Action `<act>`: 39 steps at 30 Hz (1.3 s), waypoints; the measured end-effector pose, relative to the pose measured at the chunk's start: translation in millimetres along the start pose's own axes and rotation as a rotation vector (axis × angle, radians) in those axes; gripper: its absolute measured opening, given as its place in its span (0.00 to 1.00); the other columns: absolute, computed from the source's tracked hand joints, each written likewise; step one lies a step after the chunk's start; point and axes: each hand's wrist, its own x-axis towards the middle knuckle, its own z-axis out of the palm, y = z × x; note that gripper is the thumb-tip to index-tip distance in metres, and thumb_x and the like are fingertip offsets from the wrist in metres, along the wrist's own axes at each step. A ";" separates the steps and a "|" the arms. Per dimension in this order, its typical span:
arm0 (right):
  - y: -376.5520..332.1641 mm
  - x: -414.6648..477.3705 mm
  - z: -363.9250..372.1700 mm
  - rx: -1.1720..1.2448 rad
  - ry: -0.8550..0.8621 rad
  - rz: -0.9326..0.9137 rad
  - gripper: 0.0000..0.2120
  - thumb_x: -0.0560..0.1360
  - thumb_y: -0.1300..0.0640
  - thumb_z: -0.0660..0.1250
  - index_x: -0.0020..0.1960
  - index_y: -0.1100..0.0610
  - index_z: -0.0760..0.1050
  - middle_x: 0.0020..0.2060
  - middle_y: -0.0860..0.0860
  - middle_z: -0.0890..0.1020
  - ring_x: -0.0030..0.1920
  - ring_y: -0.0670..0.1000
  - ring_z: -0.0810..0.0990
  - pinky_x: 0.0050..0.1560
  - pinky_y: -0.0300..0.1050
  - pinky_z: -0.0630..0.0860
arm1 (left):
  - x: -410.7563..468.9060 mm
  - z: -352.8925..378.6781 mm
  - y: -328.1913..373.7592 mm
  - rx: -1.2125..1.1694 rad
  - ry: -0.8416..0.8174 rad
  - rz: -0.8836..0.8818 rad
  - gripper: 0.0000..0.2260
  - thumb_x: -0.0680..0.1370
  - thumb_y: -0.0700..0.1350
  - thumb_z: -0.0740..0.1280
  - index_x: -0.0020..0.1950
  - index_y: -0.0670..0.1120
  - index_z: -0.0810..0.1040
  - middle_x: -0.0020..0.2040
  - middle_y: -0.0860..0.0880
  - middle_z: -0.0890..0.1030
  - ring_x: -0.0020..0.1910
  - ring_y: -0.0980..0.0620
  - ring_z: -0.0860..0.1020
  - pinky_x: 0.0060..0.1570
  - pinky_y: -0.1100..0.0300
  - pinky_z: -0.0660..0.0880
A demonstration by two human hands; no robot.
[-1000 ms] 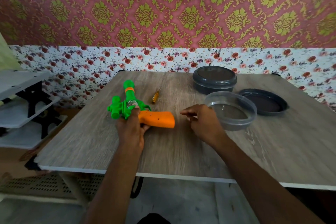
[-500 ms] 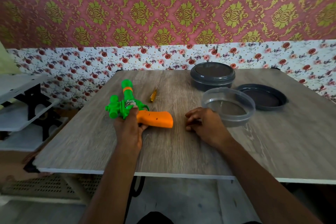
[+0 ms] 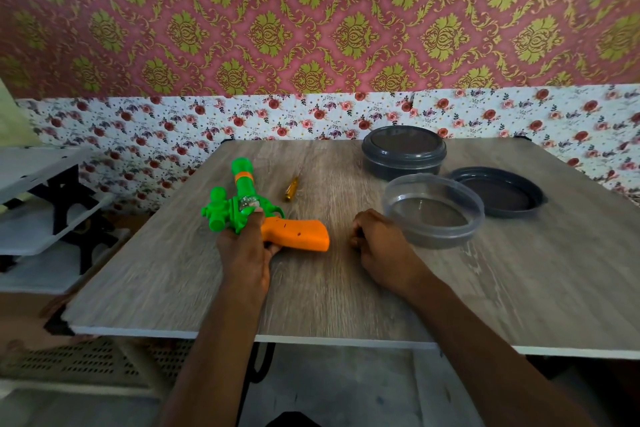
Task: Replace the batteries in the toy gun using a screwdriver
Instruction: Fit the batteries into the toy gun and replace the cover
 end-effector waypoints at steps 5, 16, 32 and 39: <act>-13.5 3.4 0.4 0.145 0.096 -0.097 0.09 0.77 0.67 0.67 0.46 0.54 0.72 0.44 0.49 0.77 0.45 0.48 0.76 0.45 0.41 0.73 | 1.3 -0.3 -1.0 0.020 -0.001 0.006 0.09 0.82 0.38 0.67 0.61 0.48 0.74 0.53 0.43 0.83 0.59 0.38 0.82 0.45 0.44 0.81; -40.8 38.0 18.1 0.258 0.104 -0.216 0.04 0.79 0.59 0.70 0.47 0.57 0.76 0.46 0.48 0.76 0.47 0.46 0.75 0.47 0.30 0.68 | 1.5 -3.5 -3.5 0.050 -0.024 0.050 0.16 0.82 0.39 0.67 0.69 0.42 0.74 0.62 0.35 0.81 0.60 0.36 0.82 0.44 0.47 0.85; -33.9 31.5 31.9 0.307 0.130 -0.311 0.02 0.77 0.60 0.71 0.48 0.58 0.78 0.48 0.51 0.78 0.48 0.50 0.78 0.50 0.48 0.77 | 0.8 0.2 -2.1 0.117 0.024 0.036 0.13 0.81 0.39 0.68 0.65 0.41 0.75 0.55 0.40 0.82 0.56 0.39 0.83 0.53 0.38 0.82; -35.7 31.6 34.6 0.287 0.120 -0.315 0.02 0.77 0.61 0.71 0.48 0.58 0.78 0.49 0.51 0.77 0.48 0.49 0.76 0.49 0.38 0.73 | 3.9 -2.1 -4.1 0.141 0.042 0.029 0.16 0.81 0.41 0.69 0.68 0.40 0.75 0.61 0.35 0.81 0.58 0.37 0.83 0.54 0.35 0.80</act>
